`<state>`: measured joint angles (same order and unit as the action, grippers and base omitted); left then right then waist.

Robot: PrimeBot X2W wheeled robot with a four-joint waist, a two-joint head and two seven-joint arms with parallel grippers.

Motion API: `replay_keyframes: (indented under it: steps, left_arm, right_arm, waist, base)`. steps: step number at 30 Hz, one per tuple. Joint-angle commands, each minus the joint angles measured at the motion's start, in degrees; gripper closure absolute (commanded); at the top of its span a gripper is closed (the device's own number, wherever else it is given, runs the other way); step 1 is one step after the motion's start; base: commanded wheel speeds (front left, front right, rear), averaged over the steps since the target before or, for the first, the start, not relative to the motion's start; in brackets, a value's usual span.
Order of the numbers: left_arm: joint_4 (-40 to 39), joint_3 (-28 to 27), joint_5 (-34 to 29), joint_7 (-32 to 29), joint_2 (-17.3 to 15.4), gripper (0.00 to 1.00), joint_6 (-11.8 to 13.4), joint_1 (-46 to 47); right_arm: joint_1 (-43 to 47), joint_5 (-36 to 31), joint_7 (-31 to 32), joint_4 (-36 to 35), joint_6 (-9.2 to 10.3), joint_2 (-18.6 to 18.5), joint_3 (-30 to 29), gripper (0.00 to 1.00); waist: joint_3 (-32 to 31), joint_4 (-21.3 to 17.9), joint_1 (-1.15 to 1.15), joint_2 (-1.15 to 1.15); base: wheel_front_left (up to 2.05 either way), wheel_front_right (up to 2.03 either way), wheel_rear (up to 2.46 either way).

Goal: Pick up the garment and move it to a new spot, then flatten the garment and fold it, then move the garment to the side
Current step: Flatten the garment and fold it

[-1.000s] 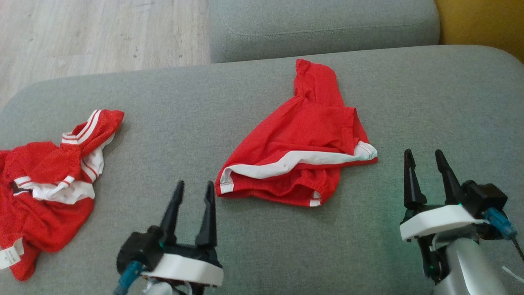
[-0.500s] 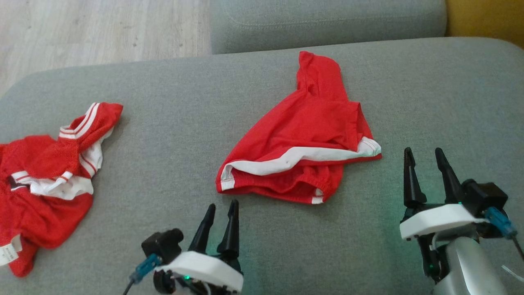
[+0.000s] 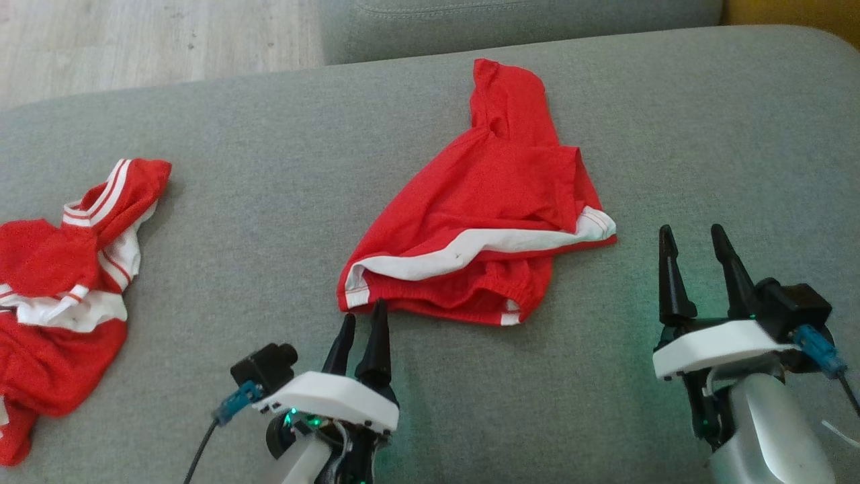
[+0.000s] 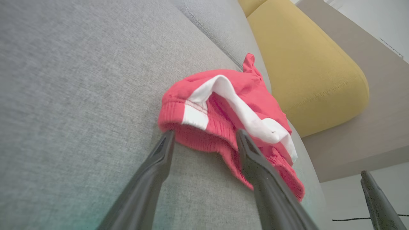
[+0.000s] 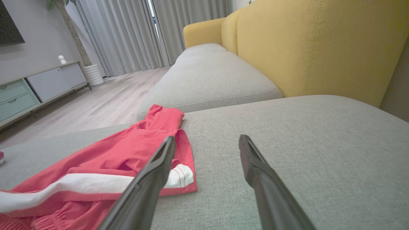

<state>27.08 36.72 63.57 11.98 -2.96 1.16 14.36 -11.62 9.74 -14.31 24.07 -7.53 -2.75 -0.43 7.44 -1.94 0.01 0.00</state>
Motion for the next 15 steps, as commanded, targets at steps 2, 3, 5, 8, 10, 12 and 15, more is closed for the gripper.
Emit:
replay_keyframes:
  steps: [2,3,5,8,10,12,15]
  left_arm:
    - [-0.5,-0.8,1.4,1.1,0.1,0.00,-0.5,3.0]
    - [-0.1,-0.6,2.0,1.4,0.1,0.00,-0.8,3.4]
    - [0.5,-0.5,3.5,1.8,0.1,0.00,-1.2,4.1]
    - [1.6,-0.6,4.3,2.4,0.1,0.00,-1.3,5.4]
    - [2.3,-0.5,4.5,2.6,0.1,0.00,-1.3,6.2]
    - [3.0,-0.5,4.8,2.8,0.1,0.00,-1.5,6.7]
    - [3.8,-0.6,5.0,2.9,0.1,0.00,-1.7,7.4]
  right_arm:
    - [-2.2,-0.5,-0.7,-2.0,0.04,-0.1,1.4,0.00]
    - [-2.2,-0.6,-0.7,-2.1,0.04,-0.1,1.4,0.00]
    - [-2.3,-0.6,-0.7,-2.1,0.04,-0.1,1.3,0.00]
    - [-2.5,-0.7,-0.7,-2.3,0.04,-0.1,1.3,0.00]
    - [-2.5,-0.8,-0.7,-2.3,0.04,-0.1,1.3,0.00]
    - [-2.6,-0.8,-0.7,-2.4,0.04,-0.1,1.3,0.00]
    - [-2.7,-0.9,-0.7,-2.3,0.04,-0.1,1.3,0.00]
  waist:
    - [0.3,-0.2,-0.01,0.00]
    - [0.4,-0.3,-0.01,0.00]
    - [0.6,-0.4,-0.01,0.00]
    - [0.9,-0.5,-0.01,0.00]
    - [1.1,-0.5,-0.01,0.00]
    - [1.3,-0.6,-0.01,0.00]
    - [1.5,-0.6,-0.01,0.00]
  base:
    - [0.00,0.00,0.00]
    - [0.00,0.00,0.00]
    - [0.00,0.00,0.00]
    - [0.00,0.00,0.00]
    - [0.00,0.00,0.00]
    - [0.00,0.00,0.00]
    - [0.00,0.00,0.00]
